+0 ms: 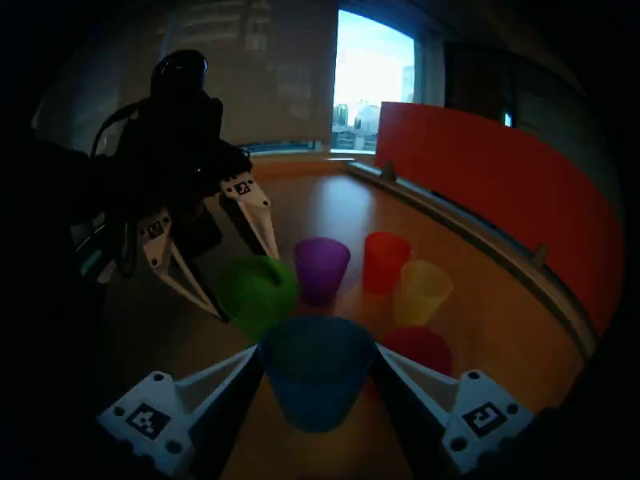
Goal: Pour water
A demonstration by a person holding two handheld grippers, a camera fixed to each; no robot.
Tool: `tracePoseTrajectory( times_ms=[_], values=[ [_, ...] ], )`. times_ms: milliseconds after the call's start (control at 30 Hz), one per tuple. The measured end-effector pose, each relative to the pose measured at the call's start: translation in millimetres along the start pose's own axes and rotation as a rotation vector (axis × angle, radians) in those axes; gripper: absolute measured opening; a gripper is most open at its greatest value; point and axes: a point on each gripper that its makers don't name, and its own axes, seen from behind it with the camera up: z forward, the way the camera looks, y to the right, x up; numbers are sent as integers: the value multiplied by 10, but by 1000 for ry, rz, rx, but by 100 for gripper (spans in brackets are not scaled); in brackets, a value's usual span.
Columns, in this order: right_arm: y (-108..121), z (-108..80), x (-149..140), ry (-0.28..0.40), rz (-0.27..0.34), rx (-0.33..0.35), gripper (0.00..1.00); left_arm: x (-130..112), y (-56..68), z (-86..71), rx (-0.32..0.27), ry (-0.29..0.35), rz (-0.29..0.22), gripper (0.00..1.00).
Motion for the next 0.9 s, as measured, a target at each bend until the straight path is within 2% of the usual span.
tracePoseTrajectory(
  times_ms=[500, 900],
  values=[
    [-85, 170, -206, -43, 0, 31, 91, -128, -22, 56, -2, -24, -13, 81],
    [-121, 224, -306, -57, 2, 38, 91, -206, -27, 89, -5, -29, -22, 81]
  ],
)
